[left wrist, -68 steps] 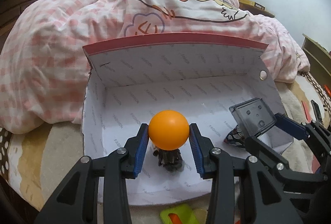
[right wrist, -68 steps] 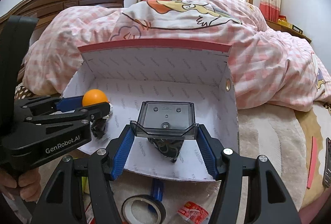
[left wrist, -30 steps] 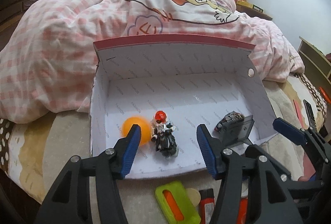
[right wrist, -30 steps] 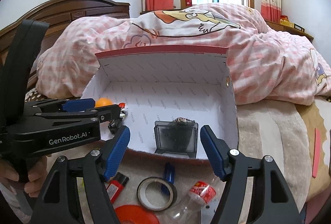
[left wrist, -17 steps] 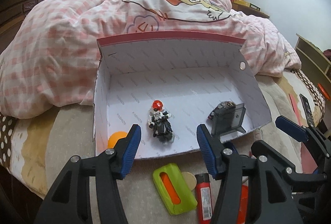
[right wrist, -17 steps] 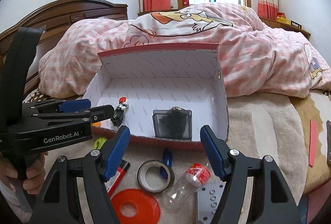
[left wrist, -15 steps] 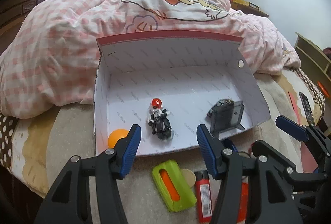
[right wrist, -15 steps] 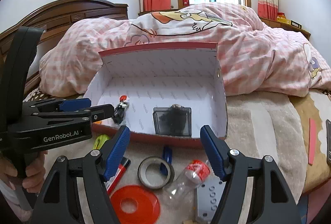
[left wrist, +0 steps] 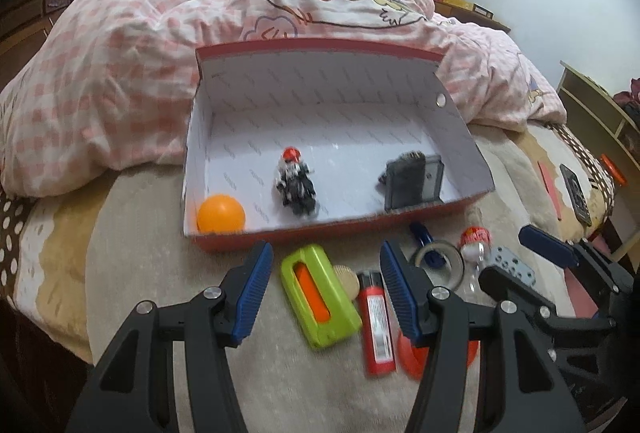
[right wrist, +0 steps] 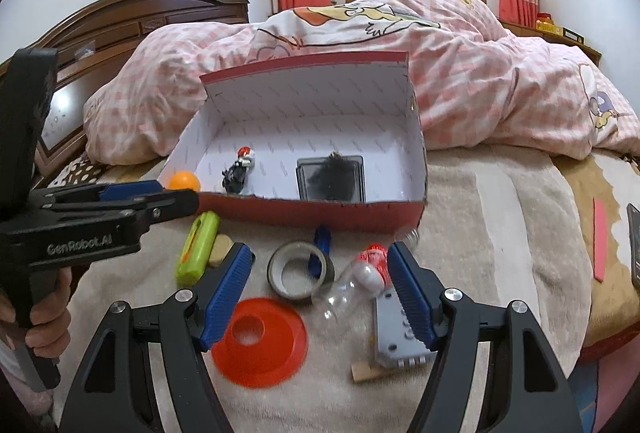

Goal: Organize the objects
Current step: 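Withdraw both tools from the box toward the remaining items, then grasp the green slider toy with the left tool while the right tool grasps the orange cone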

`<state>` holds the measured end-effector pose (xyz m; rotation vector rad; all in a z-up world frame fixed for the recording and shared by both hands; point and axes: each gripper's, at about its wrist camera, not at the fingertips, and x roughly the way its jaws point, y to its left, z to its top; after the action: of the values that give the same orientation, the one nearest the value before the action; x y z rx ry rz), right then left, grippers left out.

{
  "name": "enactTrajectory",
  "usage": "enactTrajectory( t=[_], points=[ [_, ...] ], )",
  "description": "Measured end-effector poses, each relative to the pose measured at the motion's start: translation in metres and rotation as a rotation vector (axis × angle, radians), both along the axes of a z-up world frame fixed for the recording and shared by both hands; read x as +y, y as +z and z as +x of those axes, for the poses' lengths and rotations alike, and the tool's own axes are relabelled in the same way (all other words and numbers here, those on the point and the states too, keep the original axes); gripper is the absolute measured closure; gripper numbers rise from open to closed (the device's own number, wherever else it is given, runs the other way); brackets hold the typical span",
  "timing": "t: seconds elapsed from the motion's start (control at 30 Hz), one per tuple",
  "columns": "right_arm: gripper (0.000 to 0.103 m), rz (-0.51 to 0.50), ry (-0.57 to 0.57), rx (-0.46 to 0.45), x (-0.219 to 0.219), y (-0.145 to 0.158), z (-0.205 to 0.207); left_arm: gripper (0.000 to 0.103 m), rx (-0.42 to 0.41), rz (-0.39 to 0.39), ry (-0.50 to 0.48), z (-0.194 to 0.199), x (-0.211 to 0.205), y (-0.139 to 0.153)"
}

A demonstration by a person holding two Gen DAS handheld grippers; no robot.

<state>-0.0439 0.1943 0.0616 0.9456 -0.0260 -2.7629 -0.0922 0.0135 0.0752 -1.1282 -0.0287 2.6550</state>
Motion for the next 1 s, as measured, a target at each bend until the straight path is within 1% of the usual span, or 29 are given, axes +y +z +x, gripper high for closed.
enactTrajectory(
  t=[0.23, 0.37, 0.57, 0.73, 0.9, 1.0],
  points=[
    [0.031, 0.004, 0.012, -0.008, -0.001, -0.007, 0.010, 0.047, -0.056, -0.007, -0.011, 0.012, 0.005, -0.024],
    [0.031, 0.012, 0.019, -0.011, -0.003, -0.011, 0.013, 0.047, -0.084, -0.019, 0.016, 0.009, 0.005, -0.035],
    [0.031, 0.015, 0.030, -0.025, -0.006, -0.017, 0.013, 0.047, -0.105, -0.006, 0.041, 0.001, 0.003, -0.047],
    [0.031, 0.023, 0.047, -0.030, -0.009, -0.019, 0.013, 0.047, -0.140, -0.021, 0.078, -0.007, -0.003, -0.056],
    [0.031, 0.043, 0.090, -0.054, -0.017, -0.023, 0.016, 0.047, -0.129, -0.065, 0.119, -0.006, -0.009, -0.058],
    [0.031, 0.051, 0.146, -0.090, -0.025, -0.030, 0.020, 0.047, -0.130, -0.066, 0.117, -0.007, -0.010, -0.061]
  ],
)
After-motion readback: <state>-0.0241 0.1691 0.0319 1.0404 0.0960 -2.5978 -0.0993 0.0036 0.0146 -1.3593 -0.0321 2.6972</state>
